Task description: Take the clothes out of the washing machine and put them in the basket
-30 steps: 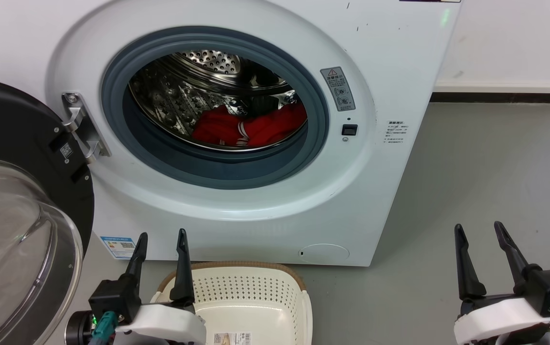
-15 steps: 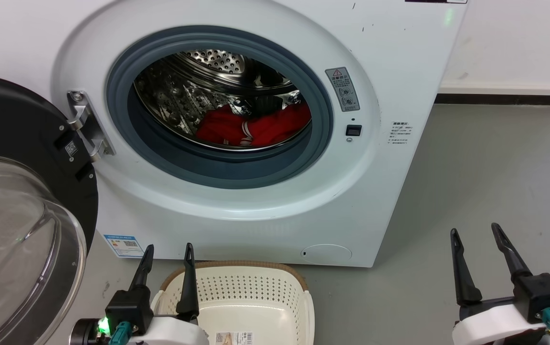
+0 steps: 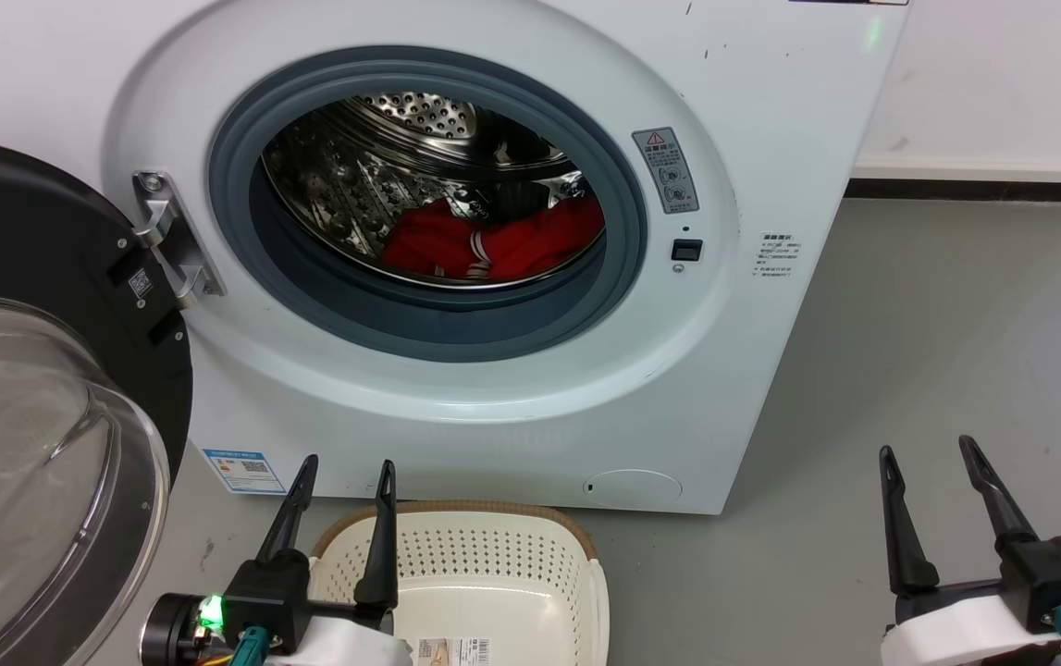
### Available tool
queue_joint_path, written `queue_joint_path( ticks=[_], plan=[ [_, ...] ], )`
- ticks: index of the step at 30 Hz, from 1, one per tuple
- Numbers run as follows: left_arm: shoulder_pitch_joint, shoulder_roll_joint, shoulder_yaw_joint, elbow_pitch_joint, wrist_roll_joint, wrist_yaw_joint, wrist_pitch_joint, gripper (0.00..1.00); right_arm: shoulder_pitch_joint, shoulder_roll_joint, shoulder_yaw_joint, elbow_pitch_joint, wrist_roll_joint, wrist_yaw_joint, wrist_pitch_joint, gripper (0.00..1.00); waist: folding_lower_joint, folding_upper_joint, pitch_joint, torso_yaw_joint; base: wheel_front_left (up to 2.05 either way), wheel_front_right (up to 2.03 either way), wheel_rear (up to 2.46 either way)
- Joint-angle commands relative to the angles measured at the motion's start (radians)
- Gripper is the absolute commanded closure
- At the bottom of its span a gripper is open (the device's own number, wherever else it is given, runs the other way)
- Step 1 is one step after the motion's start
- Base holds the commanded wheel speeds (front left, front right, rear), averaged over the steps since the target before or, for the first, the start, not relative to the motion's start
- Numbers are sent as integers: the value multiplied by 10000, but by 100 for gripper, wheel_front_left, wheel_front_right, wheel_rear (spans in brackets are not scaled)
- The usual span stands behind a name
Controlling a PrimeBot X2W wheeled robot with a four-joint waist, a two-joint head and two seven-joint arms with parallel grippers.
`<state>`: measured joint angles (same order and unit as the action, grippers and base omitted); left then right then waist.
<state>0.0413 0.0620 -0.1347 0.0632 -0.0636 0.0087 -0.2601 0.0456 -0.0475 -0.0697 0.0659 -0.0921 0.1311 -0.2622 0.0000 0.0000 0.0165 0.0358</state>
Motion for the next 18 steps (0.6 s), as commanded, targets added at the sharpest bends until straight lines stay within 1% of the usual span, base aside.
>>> queue_joint_path(
  ticks=[1, 2, 3, 9, 18],
  plan=[
    [115, -22, 73, -61, 62, -73, -70, 0, 63, -44, -20, 124, 335, -7, -34, 0, 0, 0, -5, 5, 0, 0, 0],
    [115, -22, 73, -61, 62, -73, -70, 0, 63, -44, -20, 124, 335, -7, -34, 0, 0, 0, -5, 5, 0, 0, 0],
    [137, -48, 141, -14, -8, -153, -67, 0, 76, -45, -26, 320, 760, -7, -33, 0, 0, 0, -15, 6, 0, 0, 0],
    [103, -91, 208, 150, 21, -331, -58, 0, -11, -44, -60, 439, 764, -7, -33, 0, 0, 0, -14, -14, 0, 0, 0],
    [71, -120, 253, 247, 37, -409, -58, 0, -95, -44, -120, 501, 715, -7, -33, 0, 0, 0, -36, -37, 0, 0, 0]
  ],
)
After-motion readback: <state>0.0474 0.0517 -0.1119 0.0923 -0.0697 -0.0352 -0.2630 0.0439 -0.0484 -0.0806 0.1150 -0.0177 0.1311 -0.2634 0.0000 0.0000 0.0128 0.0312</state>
